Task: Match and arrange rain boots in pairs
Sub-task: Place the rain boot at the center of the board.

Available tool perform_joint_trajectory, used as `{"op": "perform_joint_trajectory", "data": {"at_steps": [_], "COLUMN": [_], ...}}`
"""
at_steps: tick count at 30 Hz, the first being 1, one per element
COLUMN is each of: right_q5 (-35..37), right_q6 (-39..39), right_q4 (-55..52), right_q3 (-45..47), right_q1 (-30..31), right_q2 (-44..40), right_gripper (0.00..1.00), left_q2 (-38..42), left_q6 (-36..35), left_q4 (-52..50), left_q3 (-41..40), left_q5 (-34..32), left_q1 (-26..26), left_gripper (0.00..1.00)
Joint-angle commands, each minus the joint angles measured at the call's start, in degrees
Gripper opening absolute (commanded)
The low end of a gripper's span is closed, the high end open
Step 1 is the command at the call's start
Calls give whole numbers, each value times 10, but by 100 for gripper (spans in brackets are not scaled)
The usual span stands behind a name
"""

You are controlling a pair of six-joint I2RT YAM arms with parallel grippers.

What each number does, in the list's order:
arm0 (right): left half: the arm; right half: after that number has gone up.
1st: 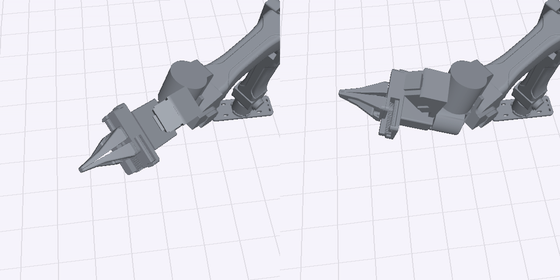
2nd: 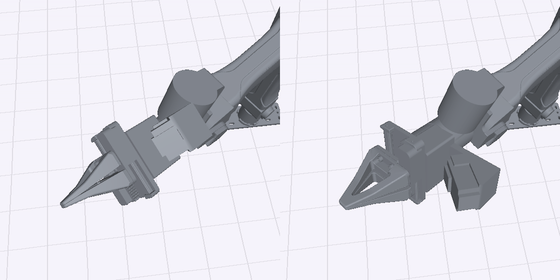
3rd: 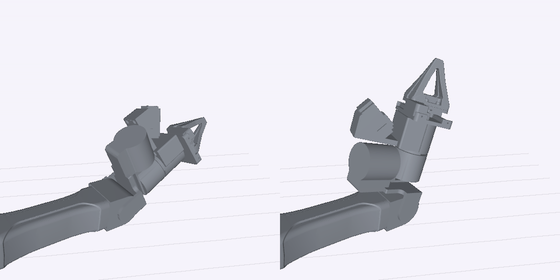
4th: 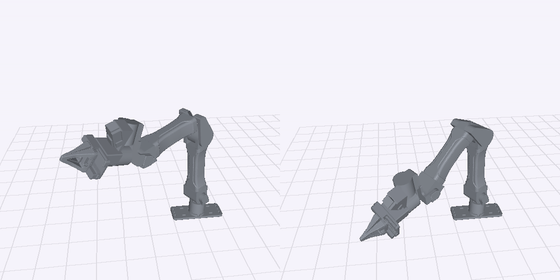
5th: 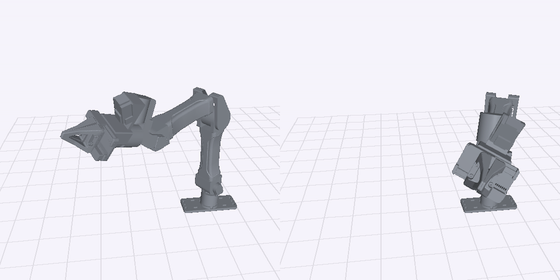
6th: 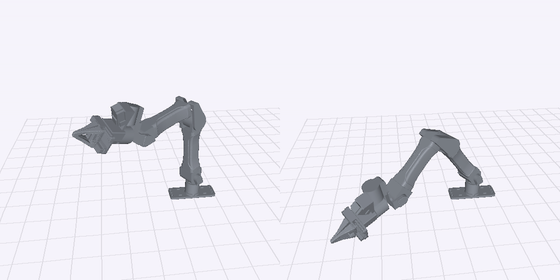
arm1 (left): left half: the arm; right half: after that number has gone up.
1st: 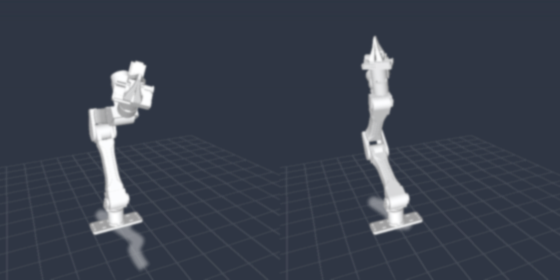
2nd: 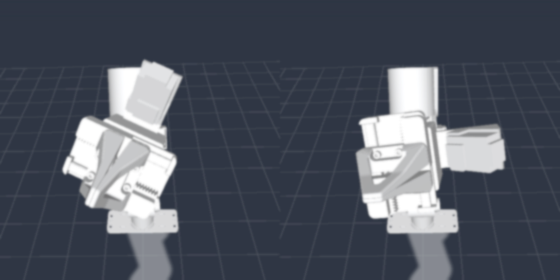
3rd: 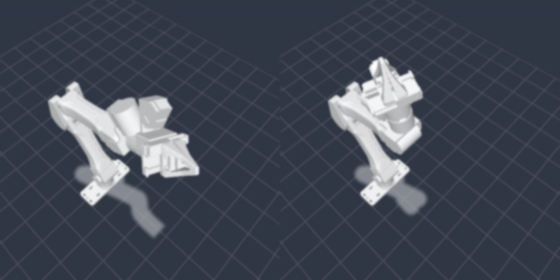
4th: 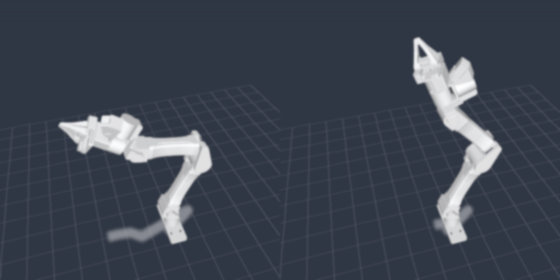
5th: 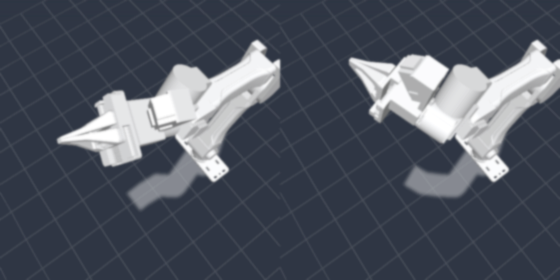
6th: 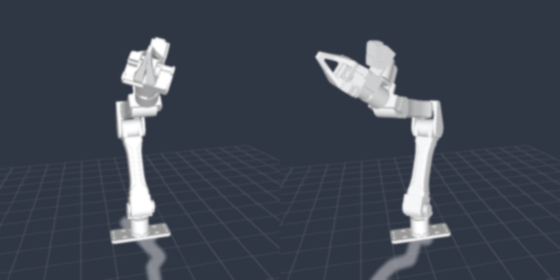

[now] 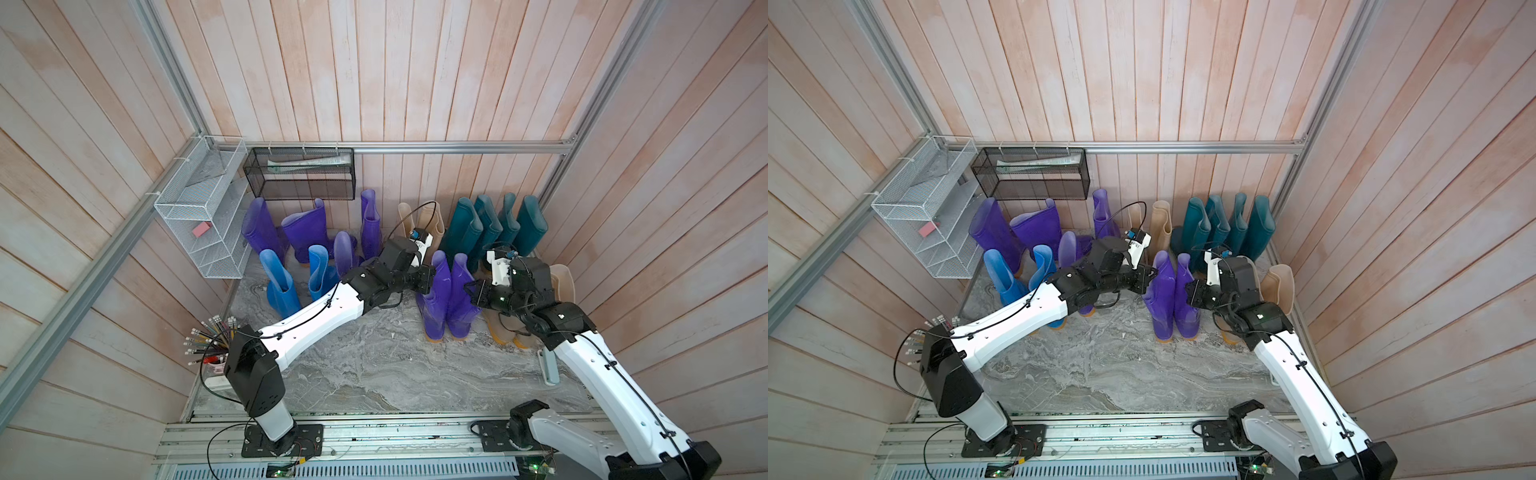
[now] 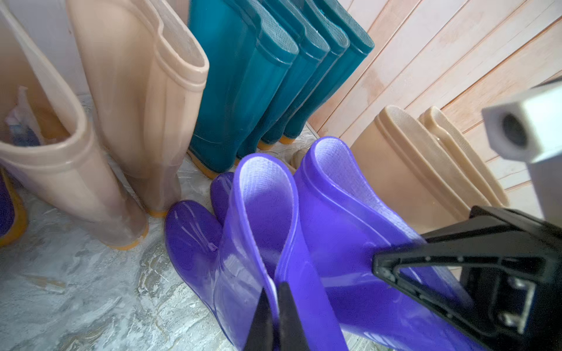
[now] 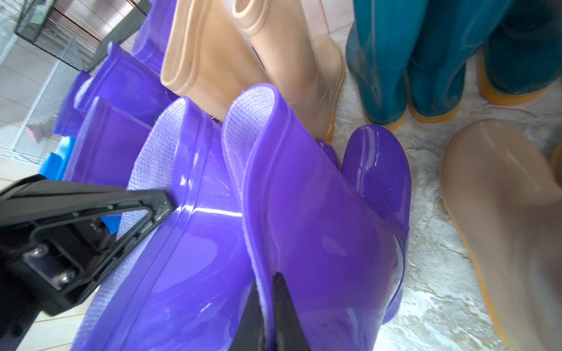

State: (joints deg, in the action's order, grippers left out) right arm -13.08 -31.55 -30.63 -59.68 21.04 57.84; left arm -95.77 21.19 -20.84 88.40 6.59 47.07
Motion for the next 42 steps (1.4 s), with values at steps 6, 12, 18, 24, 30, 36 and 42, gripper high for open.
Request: {"op": "perform_joint_trajectory", "data": {"at_steps": [6, 12, 18, 24, 30, 36, 42], "right_q5": [-73, -58, -47, -27, 19, 215, 504], "right_q6": [-32, -41, -44, -33, 8, 103, 203], "right_q4": [157, 167, 163, 146, 80, -69, -77], "right_q3": [16, 39, 55, 43, -6, -117, -160], "right_q1": [10, 10, 10, 10, 10, 9, 0], "right_q2": [-16, -21, -18, -23, -15, -14, -42], "right_gripper": [0, 0, 4, 31, 45, 59, 82], "left_q2": [64, 76, 81, 100, 119, 152, 184], "left_q6": [-10, -18, -22, -23, -28, -37, -45], "left_q4": [57, 73, 86, 92, 73, 41, 47], "left_q3": [-33, -87, -108, -130, -127, -98, -110], "left_q5": [-7, -9, 0, 3, 15, 35, -17], "left_q1": [-3, -5, -10, -21, -26, -26, -27], "left_gripper": [0, 0, 0, 32, 65, 88, 97]}}
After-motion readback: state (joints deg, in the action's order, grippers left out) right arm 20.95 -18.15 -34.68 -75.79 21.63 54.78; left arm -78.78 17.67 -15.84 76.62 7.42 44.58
